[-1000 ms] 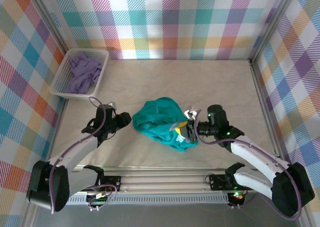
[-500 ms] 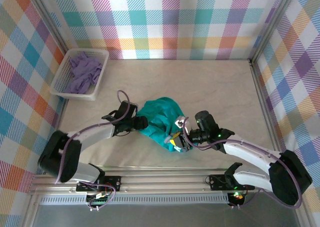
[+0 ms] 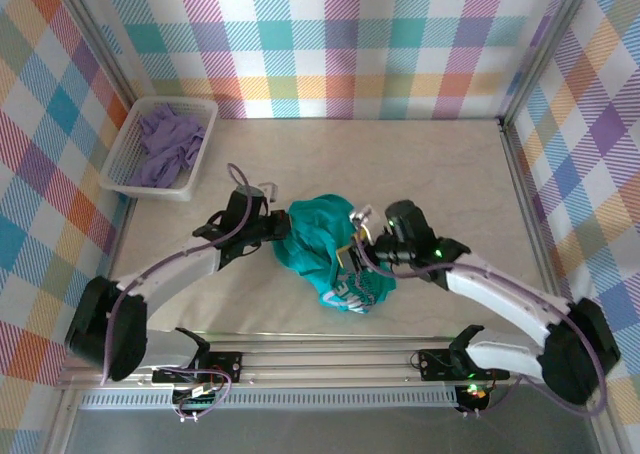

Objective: Fold the inside-out t-shirt

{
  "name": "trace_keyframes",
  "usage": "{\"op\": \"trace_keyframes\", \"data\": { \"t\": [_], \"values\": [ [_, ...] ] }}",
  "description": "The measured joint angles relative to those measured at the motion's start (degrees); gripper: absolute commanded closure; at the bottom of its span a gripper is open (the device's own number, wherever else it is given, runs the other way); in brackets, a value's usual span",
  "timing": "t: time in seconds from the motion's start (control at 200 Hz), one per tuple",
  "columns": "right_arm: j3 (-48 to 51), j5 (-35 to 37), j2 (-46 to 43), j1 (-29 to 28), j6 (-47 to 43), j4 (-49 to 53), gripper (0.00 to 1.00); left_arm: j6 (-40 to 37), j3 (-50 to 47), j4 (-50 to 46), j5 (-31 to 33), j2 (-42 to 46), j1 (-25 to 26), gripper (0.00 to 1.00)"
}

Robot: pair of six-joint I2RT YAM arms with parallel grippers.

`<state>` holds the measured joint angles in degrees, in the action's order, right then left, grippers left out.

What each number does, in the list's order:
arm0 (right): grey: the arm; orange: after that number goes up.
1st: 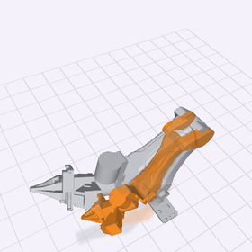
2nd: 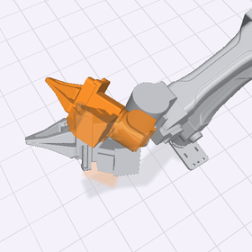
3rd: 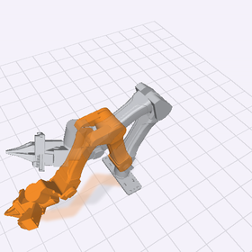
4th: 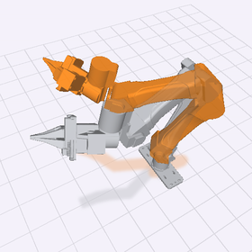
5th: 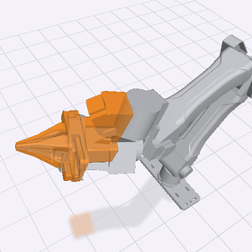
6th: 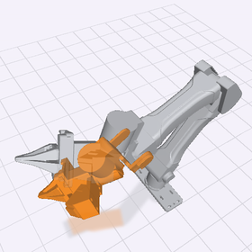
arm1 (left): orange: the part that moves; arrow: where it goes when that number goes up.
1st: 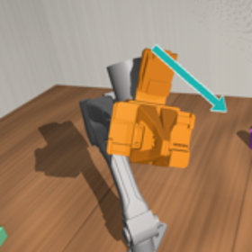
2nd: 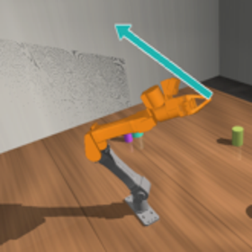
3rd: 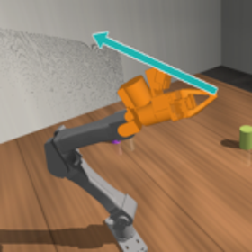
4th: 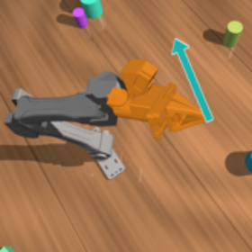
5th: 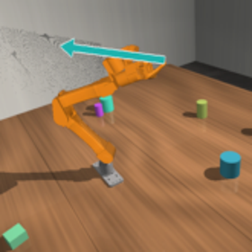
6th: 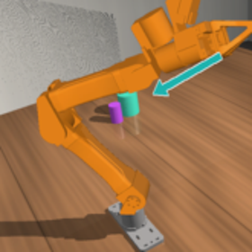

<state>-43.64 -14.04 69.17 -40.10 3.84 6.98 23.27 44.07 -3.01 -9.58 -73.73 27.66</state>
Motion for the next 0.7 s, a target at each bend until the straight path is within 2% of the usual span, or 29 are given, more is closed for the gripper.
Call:
{"op": "trace_keyframes", "data": {
  "t": [0.095,0.16,0.33,0.39,0.575,0.61,0.7],
  "values": [
    [-4.46,2.73,8.37,-0.13,0.44,-0.57,0.44,0.02,0.00,0.61,-1.99,2.27,0.00,1.00],
    [-5.27,3.23,12.37,-0.37,1.27,-1.07,0.50,0.02,0.00,0.50,-2.84,2.64,0.00,1.00],
    [-7.41,3.52,20.94,-0.50,3.37,-0.76,0.90,0.02,0.00,-0.07,-3.43,3.56,0.00,1.00],
    [-8.72,3.15,22.25,-0.50,3.50,-0.55,0.99,0.00,0.00,-0.11,-3.34,4.42,0.00,1.00],
    [-10.27,-0.13,16.50,0.37,5.31,-0.20,1.00,-0.20,2.80,-3.13,0.87,4.63,-0.02,1.00],
    [-10.43,-1.51,14.32,0.96,6.19,-0.46,1.00,-0.20,4.20,-3.41,2.40,3.85,-0.02,0.95],
    [-11.87,-4.61,10.03,3.63,9.29,-1.75,1.00,-0.42,9.18,-4.70,6.73,0.76,-0.07,0.68]
  ]
}}
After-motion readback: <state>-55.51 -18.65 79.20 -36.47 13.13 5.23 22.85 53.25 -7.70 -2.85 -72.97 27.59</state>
